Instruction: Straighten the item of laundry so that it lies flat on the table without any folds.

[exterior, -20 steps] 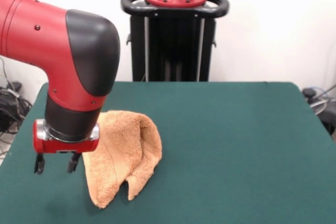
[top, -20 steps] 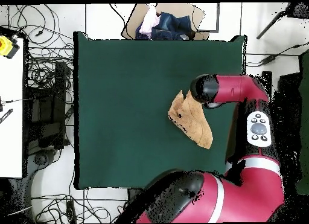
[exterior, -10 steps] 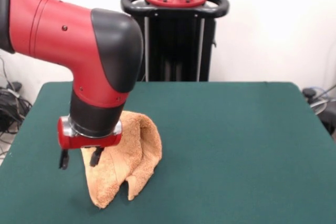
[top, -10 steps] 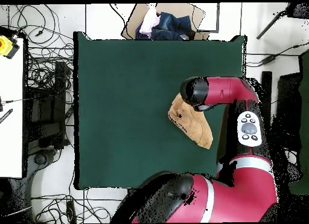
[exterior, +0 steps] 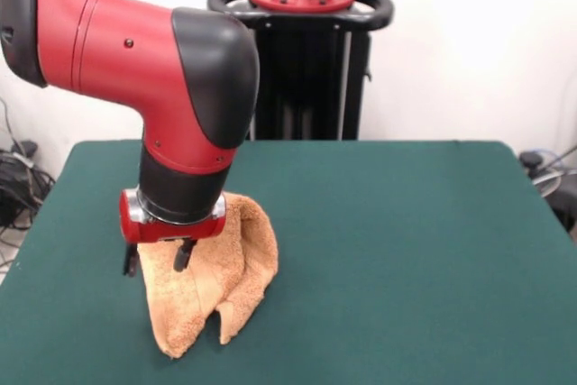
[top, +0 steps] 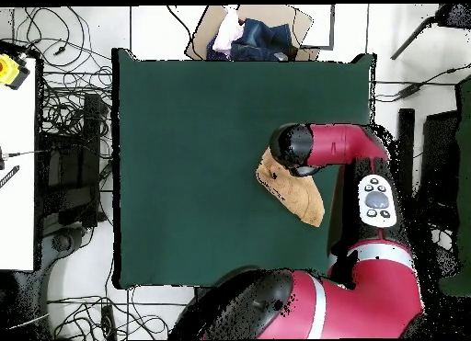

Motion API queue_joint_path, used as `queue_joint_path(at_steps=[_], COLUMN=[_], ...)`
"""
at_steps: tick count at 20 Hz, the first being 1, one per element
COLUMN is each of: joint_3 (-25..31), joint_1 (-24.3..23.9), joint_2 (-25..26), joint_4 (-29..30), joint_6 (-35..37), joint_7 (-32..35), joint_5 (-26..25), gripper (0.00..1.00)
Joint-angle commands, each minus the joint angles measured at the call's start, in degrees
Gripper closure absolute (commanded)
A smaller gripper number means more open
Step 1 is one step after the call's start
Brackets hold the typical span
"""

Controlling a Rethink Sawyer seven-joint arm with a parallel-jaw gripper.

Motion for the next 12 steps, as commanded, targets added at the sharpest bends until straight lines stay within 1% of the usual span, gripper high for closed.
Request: queue_joint_path(at_steps=[1,3,5,12], joint_3=[5.43,5.53,4.79,4.01], joint_1=[0.24,-0.23,0.46,0.7], joint_2=[0.5,0.89,2.25,6.29], joint_4=[6.64,6.18,4.41,3.78], joint_6=[-0.12,-0.01,0.14,-5.95], joint_7=[0.21,-0.83,-0.55,1.35], joint_5=[2.19,1.81,0.79,-1.87], gripper=[0.0,0.0,0.0,0.0])
